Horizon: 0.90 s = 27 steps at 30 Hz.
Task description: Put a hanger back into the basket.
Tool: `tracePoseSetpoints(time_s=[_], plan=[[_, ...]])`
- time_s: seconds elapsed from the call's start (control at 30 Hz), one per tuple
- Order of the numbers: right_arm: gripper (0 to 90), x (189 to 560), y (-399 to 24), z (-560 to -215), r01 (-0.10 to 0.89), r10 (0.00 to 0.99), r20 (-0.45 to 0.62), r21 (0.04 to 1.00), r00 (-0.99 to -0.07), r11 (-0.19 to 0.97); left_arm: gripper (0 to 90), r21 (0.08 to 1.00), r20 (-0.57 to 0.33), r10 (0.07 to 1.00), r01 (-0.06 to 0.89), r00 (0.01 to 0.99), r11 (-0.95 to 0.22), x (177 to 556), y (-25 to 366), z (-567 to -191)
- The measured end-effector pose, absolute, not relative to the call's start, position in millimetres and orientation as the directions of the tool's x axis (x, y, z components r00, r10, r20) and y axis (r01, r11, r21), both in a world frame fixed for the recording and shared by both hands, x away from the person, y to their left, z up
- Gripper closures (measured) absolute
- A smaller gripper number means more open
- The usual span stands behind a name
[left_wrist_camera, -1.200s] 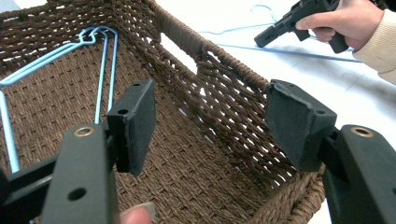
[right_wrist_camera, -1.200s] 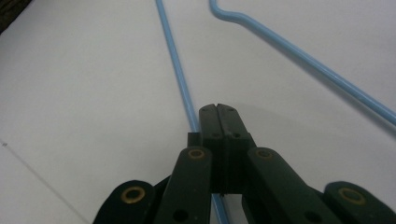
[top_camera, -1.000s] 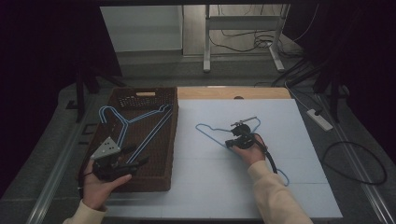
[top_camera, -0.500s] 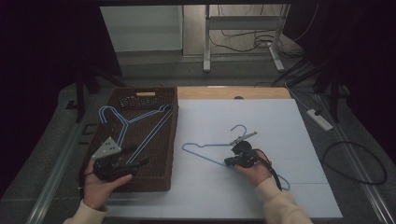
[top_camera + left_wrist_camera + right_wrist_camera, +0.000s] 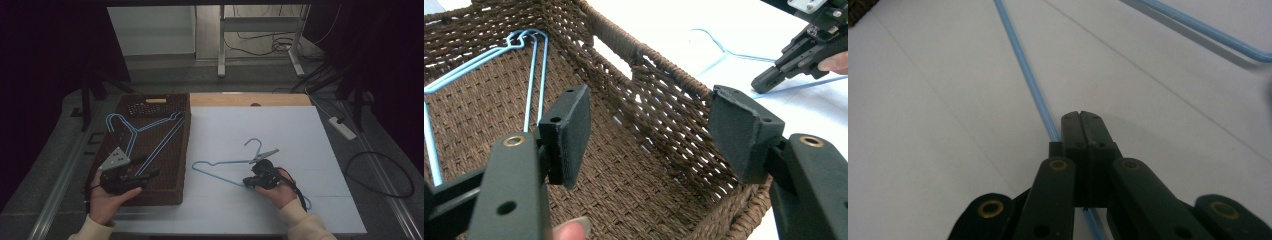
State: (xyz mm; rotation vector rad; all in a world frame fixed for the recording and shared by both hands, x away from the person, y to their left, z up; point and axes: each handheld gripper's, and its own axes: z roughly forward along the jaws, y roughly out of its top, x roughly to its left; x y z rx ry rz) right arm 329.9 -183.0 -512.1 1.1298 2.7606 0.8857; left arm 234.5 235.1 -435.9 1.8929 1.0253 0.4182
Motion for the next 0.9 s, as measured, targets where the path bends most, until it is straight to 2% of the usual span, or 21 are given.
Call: tracePoseSetpoints(time_s=[0.6,0.9], plan=[[90.0,300.5,-190.9,-509.7,0.583,0.597,0.154,0.502,-0.787,0.639,34.9,0.845,-0.118,0.795,0.481,0.595,-0.235,234.0,236.0,-434.8],[90.0,311.3,-229.2,-500.6,0.649,0.731,0.063,0.516,-0.680,0.559,34.9,0.844,-0.119,0.795,0.482,0.596,-0.235,234.2,236.5,-435.4]])
